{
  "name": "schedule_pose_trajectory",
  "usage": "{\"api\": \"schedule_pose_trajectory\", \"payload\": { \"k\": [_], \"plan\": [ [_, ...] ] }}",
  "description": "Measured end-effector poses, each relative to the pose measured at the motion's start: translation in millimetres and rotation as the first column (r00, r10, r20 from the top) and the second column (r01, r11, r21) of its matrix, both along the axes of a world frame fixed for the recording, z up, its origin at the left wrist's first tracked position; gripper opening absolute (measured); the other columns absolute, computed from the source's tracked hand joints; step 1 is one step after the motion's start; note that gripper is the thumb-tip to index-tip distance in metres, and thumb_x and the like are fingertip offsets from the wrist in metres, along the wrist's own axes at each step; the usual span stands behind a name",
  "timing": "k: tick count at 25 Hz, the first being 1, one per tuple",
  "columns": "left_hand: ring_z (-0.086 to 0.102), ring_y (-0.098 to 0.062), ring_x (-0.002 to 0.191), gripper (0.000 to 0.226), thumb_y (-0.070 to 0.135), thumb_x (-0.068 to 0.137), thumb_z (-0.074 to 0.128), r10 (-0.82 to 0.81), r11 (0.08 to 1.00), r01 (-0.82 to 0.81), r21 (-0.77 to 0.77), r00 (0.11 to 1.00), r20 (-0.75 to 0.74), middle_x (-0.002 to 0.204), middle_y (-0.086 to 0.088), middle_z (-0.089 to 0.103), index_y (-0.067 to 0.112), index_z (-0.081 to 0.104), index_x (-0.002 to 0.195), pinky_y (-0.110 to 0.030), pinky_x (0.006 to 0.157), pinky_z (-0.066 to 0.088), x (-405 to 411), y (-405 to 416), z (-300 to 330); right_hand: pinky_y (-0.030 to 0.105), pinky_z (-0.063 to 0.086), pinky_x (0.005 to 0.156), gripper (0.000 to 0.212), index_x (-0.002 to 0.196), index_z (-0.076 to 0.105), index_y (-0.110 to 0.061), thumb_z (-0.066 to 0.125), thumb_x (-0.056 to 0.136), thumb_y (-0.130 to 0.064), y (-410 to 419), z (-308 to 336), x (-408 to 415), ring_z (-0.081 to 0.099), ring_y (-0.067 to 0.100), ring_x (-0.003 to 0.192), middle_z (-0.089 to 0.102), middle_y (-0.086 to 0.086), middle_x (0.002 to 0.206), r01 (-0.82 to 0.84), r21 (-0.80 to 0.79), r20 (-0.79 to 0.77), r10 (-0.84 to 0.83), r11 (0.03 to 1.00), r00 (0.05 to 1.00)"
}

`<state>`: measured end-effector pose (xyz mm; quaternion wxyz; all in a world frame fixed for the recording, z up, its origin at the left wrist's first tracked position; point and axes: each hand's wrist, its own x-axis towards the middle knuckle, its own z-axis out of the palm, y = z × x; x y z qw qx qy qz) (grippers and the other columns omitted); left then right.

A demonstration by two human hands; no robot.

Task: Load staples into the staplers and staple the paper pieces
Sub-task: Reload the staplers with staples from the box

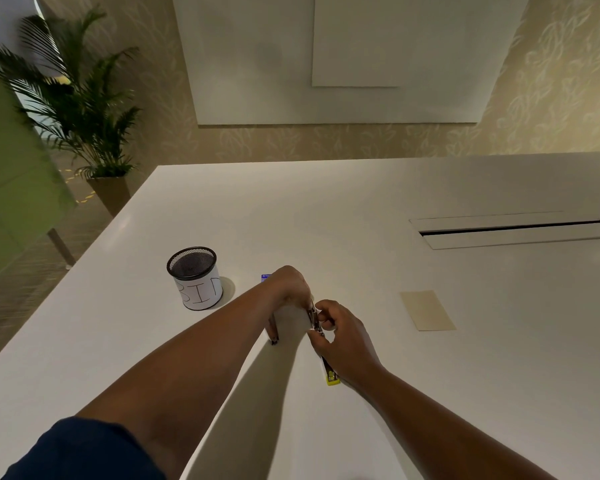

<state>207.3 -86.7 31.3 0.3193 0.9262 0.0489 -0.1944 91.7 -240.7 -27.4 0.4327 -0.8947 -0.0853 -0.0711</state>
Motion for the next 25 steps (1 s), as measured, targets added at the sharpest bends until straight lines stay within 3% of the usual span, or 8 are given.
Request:
{"api": "schedule_pose_trajectory", "payload": {
  "k": [5,9,16,18,21,25],
  "plan": [
    [0.068,-0.025,0.091,0.019,0.014,0.081,0.072,-0.011,0.997,0.010,0.077,1.000,0.011,0.112,-0.010,0.075,0.007,0.073,0.099,-0.039,0.091,0.060,6,-5,-6,0.030,0.055,0.084,0.039,0.120,0.053,-0.046,0.067,0.085,-0.038,1,0,1,0.057,-0.011,0.094,0.060,-0.028,0.101,-0.003,0.006,-0.004,0.003,1.000,1.000],
    [0.058,-0.021,0.082,0.010,0.025,0.085,0.067,-0.077,0.967,0.065,0.247,0.996,0.039,0.089,-0.001,0.062,0.015,0.065,0.082,-0.030,0.072,0.047,7,-11,-5,0.031,0.055,0.084,0.040,0.121,0.053,-0.043,0.066,0.083,-0.041,1,0,1,0.057,-0.009,0.093,0.060,-0.025,0.101,-0.001,0.010,-0.009,0.001,1.000,1.000],
    [0.060,-0.018,0.073,0.011,0.027,0.077,0.069,-0.073,0.956,0.058,0.288,0.997,0.040,0.080,0.002,0.063,0.017,0.065,0.074,-0.027,0.054,0.040,9,-7,-10,0.031,0.056,0.086,0.034,0.120,0.058,-0.042,0.061,0.086,-0.042,1,-2,2,0.061,-0.004,0.100,0.061,-0.024,0.108,-0.023,-0.029,-0.001,0.023,0.999,1.000],
    [0.068,-0.020,0.084,0.012,0.024,0.077,0.070,-0.069,0.970,0.058,0.236,0.997,0.038,0.087,0.001,0.070,0.013,0.071,0.081,-0.030,0.061,0.051,9,-5,-10,0.029,0.054,0.083,0.033,0.119,0.063,-0.038,0.058,0.087,-0.044,2,-3,3,0.060,0.001,0.098,0.060,-0.021,0.105,-0.029,-0.064,0.000,0.029,0.998,1.000],
    [0.072,-0.023,0.101,0.027,0.021,0.072,0.078,-0.050,0.988,0.047,0.146,0.999,0.016,0.102,-0.003,0.078,0.007,0.077,0.095,-0.041,0.092,0.060,6,-3,-9,0.028,0.046,0.074,0.021,0.099,0.069,-0.026,0.055,0.089,-0.039,6,-1,4,0.052,0.008,0.092,0.053,-0.015,0.094,-0.037,-0.195,0.022,0.042,0.980,0.999],
    [0.072,-0.028,0.105,0.028,0.017,0.079,0.074,-0.039,0.995,0.033,0.090,0.997,0.065,0.108,-0.009,0.077,0.006,0.077,0.104,-0.044,0.095,0.059,1,0,-4,0.027,0.043,0.072,0.019,0.097,0.068,-0.023,0.055,0.090,-0.035,6,0,5,0.051,0.011,0.090,0.053,-0.011,0.092,-0.030,-0.216,0.032,0.038,0.976,0.999]
  ]
}}
